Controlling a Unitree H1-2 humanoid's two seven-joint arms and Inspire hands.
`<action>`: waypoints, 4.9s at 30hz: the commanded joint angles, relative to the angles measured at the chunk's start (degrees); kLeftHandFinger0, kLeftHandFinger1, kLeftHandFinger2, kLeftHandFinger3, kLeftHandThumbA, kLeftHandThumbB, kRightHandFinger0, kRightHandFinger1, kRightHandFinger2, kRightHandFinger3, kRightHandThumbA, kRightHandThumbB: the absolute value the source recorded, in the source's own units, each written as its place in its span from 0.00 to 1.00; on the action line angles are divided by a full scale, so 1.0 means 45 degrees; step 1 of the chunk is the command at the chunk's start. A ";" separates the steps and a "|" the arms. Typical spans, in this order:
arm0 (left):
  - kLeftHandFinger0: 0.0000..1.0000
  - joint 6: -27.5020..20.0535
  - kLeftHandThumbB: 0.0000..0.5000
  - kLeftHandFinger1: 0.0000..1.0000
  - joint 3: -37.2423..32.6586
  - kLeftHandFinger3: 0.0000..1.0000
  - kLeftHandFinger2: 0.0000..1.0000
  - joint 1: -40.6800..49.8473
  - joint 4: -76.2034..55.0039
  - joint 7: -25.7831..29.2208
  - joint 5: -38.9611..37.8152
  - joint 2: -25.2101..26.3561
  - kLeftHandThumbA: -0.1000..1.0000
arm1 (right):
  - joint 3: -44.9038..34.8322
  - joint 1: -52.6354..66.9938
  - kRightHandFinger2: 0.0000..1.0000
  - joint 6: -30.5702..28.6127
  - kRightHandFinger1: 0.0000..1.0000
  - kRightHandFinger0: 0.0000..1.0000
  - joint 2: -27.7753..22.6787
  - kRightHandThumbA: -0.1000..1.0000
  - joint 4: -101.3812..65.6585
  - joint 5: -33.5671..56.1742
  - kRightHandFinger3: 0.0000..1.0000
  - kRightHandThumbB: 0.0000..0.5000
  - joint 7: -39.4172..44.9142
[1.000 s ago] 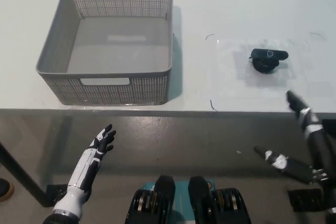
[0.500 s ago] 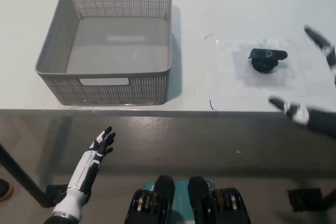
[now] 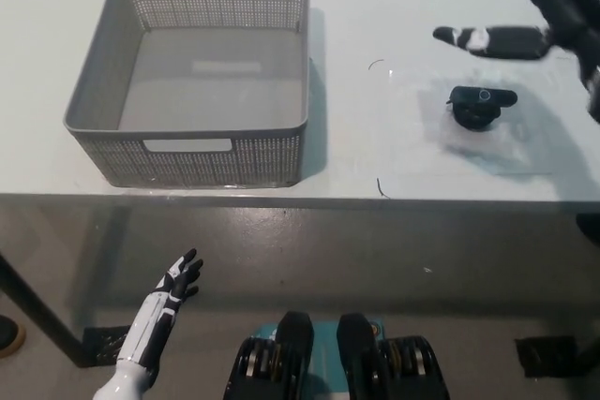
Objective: Use the right hand to pick up a webcam and put it into a container on the left side
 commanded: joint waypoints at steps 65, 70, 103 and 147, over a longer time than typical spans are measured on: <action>1.00 -0.0235 0.36 1.00 0.0238 1.00 1.00 -0.0538 -0.0456 -0.0322 -0.0293 0.0164 1.00 | 0.0841 -0.1908 1.00 -0.3861 1.00 1.00 0.2505 0.54 1.3559 0.0537 1.00 0.81 -0.1833; 1.00 -0.0136 0.33 1.00 0.0257 1.00 1.00 -0.0599 -0.0556 -0.0294 -0.0262 0.0136 1.00 | 0.0287 -0.1678 0.33 -0.4919 0.19 0.05 0.2639 0.03 1.3782 0.0406 0.41 0.45 -0.4381; 1.00 0.0185 0.32 1.00 0.0305 1.00 1.00 -0.0770 -0.0631 -0.0359 -0.0293 0.0180 1.00 | -0.2588 -0.3443 0.72 -0.5349 0.34 0.00 0.1937 0.00 0.7103 0.1133 0.81 0.31 -0.6404; 1.00 0.0135 0.34 1.00 -0.0112 1.00 1.00 -0.0939 -0.0732 -0.0410 0.0225 0.0142 1.00 | -0.1322 -0.6569 0.76 -0.6921 0.37 0.00 0.7618 0.00 1.5083 0.1270 0.77 0.34 -0.7085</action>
